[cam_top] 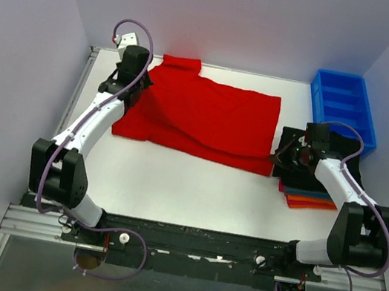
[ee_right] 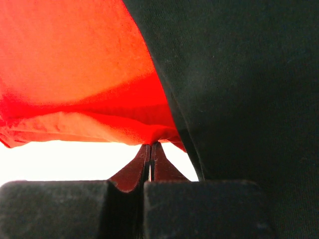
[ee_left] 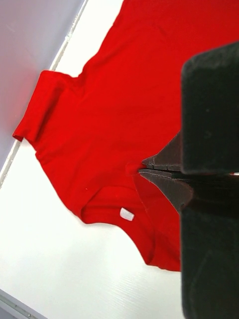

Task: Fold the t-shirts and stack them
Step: Fold the flattened tshirt in 1/3 of the way

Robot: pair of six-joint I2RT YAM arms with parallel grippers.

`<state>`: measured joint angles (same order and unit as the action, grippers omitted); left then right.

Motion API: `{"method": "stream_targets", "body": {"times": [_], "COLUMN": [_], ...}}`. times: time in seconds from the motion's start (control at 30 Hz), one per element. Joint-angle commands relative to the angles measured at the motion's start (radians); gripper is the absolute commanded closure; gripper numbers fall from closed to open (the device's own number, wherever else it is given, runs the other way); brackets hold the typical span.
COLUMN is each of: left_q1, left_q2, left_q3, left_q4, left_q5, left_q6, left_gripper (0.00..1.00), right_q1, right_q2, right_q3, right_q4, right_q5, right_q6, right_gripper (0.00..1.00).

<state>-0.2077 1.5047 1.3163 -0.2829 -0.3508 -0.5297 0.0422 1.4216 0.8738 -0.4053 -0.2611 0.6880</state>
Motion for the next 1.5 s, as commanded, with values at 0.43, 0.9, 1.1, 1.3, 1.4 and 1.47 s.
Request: {"method": "stream_targets", "body": {"times": [0.43,0.9,1.1,1.3,1.4,1.47], "left_q1": [-0.027,-0.025,-0.025,-0.024,-0.024,-0.021], "left_q2": [0.157,0.215,0.221,0.216,0.213,0.216], "left_q3": [0.215,0.302,0.316,0.317,0.317,0.322], "left_q4": [-0.094,-0.177,-0.191,-0.200,-0.205,-0.205], "left_q5": [-0.132,-0.204,-0.240,-0.281,-0.295,-0.301], "left_q6": [0.074,0.085,0.082,0.082,0.086,0.092], "left_gripper": [1.00,1.00,1.00,1.00,1.00,1.00], "right_q1": [0.005,0.012,0.012,0.013,0.012,0.012], "right_q2": [0.085,0.201,0.266,0.298,0.313,0.316], "right_q3": [0.099,0.217,0.257,0.264,0.272,0.277], "right_q4": [-0.007,-0.035,-0.038,-0.015,-0.013,-0.013], "right_q5": [0.077,0.112,0.091,0.060,0.056,0.054], "right_q6": [0.015,0.007,0.004,-0.007,-0.008,-0.010], "right_gripper": [0.99,0.99,0.99,0.99,0.99,0.99]}}
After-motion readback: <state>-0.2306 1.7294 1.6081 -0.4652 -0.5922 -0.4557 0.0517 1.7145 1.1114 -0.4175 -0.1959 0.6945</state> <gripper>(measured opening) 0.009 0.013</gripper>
